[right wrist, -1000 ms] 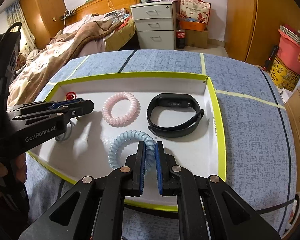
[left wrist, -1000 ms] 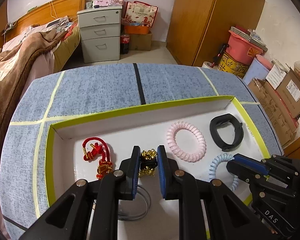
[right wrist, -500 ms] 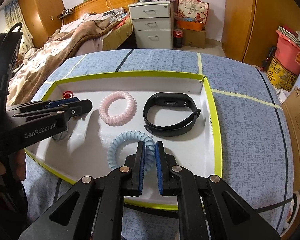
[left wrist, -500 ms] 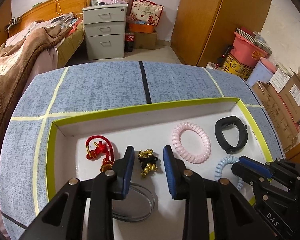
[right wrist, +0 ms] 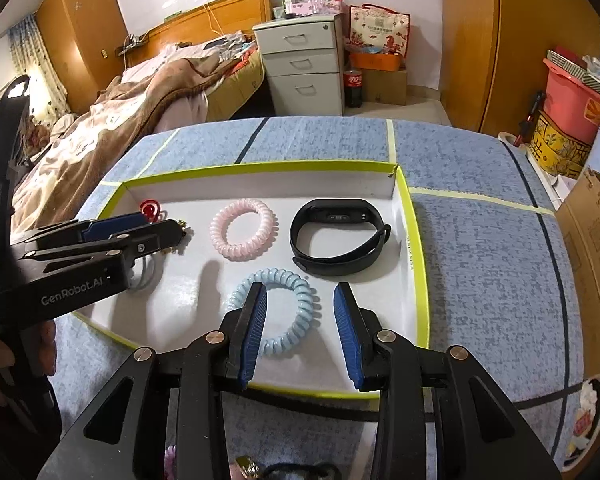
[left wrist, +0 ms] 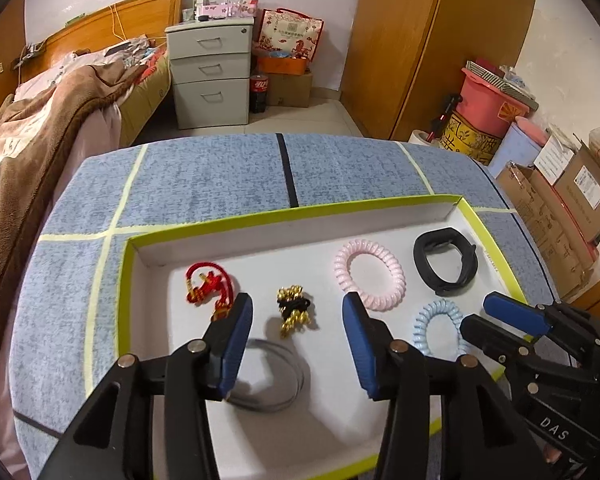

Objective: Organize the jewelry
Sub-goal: 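Open both tools to drop the gold charm and blue coil into the box, then withdraw both tools from the box toward the remaining jewelry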

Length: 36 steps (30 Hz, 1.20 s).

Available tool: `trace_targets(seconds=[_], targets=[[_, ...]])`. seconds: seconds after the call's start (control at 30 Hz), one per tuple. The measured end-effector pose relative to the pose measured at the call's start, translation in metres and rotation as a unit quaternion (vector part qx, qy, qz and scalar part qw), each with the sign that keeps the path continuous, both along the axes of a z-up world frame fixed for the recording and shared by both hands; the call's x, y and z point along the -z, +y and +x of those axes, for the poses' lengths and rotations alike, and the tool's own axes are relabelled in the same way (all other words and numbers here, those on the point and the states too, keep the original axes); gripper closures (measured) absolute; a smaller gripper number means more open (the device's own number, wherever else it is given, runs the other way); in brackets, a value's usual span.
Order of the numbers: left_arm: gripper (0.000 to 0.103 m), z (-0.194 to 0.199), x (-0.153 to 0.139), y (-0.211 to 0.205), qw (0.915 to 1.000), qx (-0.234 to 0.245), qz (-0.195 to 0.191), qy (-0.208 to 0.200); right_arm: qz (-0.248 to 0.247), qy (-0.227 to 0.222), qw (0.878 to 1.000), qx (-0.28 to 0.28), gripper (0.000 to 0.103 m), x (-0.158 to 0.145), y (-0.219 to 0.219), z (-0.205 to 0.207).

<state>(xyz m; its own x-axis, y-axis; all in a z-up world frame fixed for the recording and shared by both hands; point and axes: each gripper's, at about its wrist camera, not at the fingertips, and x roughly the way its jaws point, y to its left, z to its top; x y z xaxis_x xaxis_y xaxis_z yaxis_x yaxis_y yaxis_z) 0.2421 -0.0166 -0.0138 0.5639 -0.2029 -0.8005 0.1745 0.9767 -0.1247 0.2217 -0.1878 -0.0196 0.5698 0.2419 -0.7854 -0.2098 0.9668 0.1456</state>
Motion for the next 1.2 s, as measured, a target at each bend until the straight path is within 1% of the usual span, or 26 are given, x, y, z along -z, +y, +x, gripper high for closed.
trace_targets(seconds=[0.13, 0.23, 0.33, 0.4, 0.53, 0.67, 0.83, 0.9, 0.93, 1.03, 1.13, 1.2], targets=[[0.053, -0.013, -0.009, 0.003, 0.9999, -0.007, 0.001, -0.013, 0.003, -0.007, 1.0, 0.005, 0.067, -0.007, -0.002, -0.009], [0.052, -0.025, -0.015, 0.005, 0.9997, -0.014, -0.006, -0.018, 0.002, -0.012, 1.0, 0.008, 0.067, -0.011, -0.003, -0.015], [0.052, -0.038, -0.019, 0.005, 0.9995, -0.018, 0.006, -0.026, 0.006, -0.017, 1.0, 0.009, 0.067, -0.015, -0.005, -0.023], [0.052, -0.047, -0.022, 0.009, 0.9994, -0.021, -0.002, -0.028, 0.008, -0.023, 1.0, 0.013, 0.067, -0.02, -0.006, -0.027], [0.051, -0.07, -0.027, 0.014, 0.9986, -0.032, 0.002, -0.042, 0.015, -0.033, 0.999, 0.017, 0.067, -0.027, -0.011, -0.043], [0.049, -0.093, -0.028, 0.02, 0.9983, -0.034, -0.011, -0.047, 0.018, -0.039, 0.999, 0.016, 0.067, -0.031, -0.019, -0.062], [0.048, -0.116, -0.027, 0.023, 0.9978, -0.031, -0.03, -0.05, 0.016, -0.043, 0.999, 0.011, 0.067, -0.031, -0.024, -0.087], [0.048, -0.127, -0.026, 0.024, 0.9977, -0.028, -0.03, -0.054, 0.011, -0.04, 0.999, 0.01, 0.066, -0.029, -0.026, -0.098], [0.048, -0.132, -0.025, 0.024, 0.9978, -0.027, -0.03, -0.053, 0.013, -0.041, 0.999, 0.008, 0.066, -0.028, -0.028, -0.103], [0.046, -0.144, -0.023, 0.023, 0.9976, -0.016, -0.044, -0.05, 0.019, -0.036, 0.999, 0.001, 0.066, -0.024, -0.032, -0.116], [0.046, -0.154, -0.017, 0.022, 0.9979, -0.014, -0.04, -0.048, 0.021, -0.032, 0.999, -0.005, 0.066, -0.019, -0.033, -0.128], [0.046, -0.159, -0.014, 0.022, 0.9977, -0.009, -0.053, -0.042, 0.027, -0.027, 0.999, -0.015, 0.066, -0.014, -0.033, -0.136]])
